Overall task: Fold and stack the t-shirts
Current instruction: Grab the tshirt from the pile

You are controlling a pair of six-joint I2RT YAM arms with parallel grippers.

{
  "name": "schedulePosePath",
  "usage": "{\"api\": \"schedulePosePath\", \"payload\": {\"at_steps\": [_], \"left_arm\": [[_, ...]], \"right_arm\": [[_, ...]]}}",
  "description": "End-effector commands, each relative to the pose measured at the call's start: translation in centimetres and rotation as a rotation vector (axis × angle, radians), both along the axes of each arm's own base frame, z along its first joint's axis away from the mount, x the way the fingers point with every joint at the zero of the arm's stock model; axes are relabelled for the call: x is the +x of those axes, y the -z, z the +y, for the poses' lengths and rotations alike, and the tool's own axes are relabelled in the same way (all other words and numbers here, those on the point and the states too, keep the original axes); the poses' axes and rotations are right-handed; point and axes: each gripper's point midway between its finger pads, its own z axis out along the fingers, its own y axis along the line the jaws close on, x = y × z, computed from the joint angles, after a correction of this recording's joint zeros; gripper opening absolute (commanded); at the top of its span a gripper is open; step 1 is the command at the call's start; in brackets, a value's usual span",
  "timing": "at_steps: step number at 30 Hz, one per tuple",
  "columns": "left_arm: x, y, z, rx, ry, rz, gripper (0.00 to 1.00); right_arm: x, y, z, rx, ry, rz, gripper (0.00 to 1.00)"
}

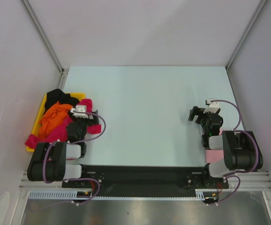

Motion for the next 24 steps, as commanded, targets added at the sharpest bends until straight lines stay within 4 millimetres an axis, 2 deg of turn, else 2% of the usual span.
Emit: {"api": "schedulePosePath", "payload": {"at_steps": [1,3,6,7,9,11,13,14,15,16,17,18,19,20,21,22,23,24], "left_arm": [[0.7,-1.7,-0.4,0.014,0.024,-0.057,1.0],[0.8,-1.7,-0.4,0.014,0.024,-0.056,1.0],[0.8,-1.8,-0.6,0.016,0.031,-0.059,1.0],[0.7,-2.2,-1.0,0.028,0.057,-0.079,1.0],[-0.8,-3.3,-2.1,0.05,0.13,-0.139,1.0],[-2.4,-4.4,-2.4,0.048,0.151,-0.198,1.0],[-3.4,-4.3,-3.2,0.074,0.202,-0.18,1.0],[-3.6,-8.9,-3.9,0.12,0.239,-0.292,1.0],[-3.9,-5.8,-5.0,0.138,0.326,-0.109,1.0],[-3.9,-7.2,-5.3,0.192,0.349,-0.105,1.0],[-3.8,-11.8,-5.3,0.208,0.343,-0.17,1.0],[-4.0,-10.3,-4.6,0.158,0.306,-0.037,1.0],[-4.1,-10.9,-4.1,0.145,0.276,-0.003,1.0],[-3.8,-13.7,-3.6,0.141,0.243,-0.009,1.0],[-4.3,-12.0,-3.0,0.122,0.214,0.112,1.0],[-3.8,-11.4,-1.4,0.107,0.121,0.189,1.0],[-3.5,-13.8,-0.6,0.099,0.07,0.19,1.0],[-4.0,-12.4,0.1,0.088,0.037,0.3,1.0]], "right_arm": [[1.1,-1.6,-0.3,-0.026,0.012,-0.051,1.0],[1.2,-2.5,-0.4,-0.017,0.022,-0.08,1.0],[1.4,-4.8,-2.6,0.008,0.17,-0.002,1.0],[1.3,-8.1,-3.7,0.032,0.242,-0.071,1.0],[0.9,-10.8,-4.1,0.048,0.252,-0.116,1.0],[0.8,-16.2,-3.0,0.033,0.168,-0.227,1.0],[0.7,-19.9,-1.4,0.034,0.072,-0.254,1.0],[0.5,-21.8,-0.3,0.041,0.014,-0.281,1.0],[0.4,-22.2,0.5,0.051,-0.035,-0.26,1.0],[0.1,-25.2,2.0,0.073,-0.115,-0.304,1.0],[-0.1,-26.2,2.8,0.096,-0.156,-0.313,1.0],[-0.3,-26.7,4.0,0.153,-0.217,-0.302,1.0],[-0.4,-27.6,4.5,0.177,-0.247,-0.314,1.0],[-0.6,-28.8,5.1,0.199,-0.275,-0.332,1.0],[-0.5,-29.2,5.6,0.227,-0.299,-0.34,1.0],[-0.7,-29.6,6.4,0.281,-0.337,-0.334,1.0],[-0.8,-30.3,6.9,0.304,-0.36,-0.341,1.0],[-0.6,-30.0,7.9,0.32,-0.406,-0.322,0.98]]}}
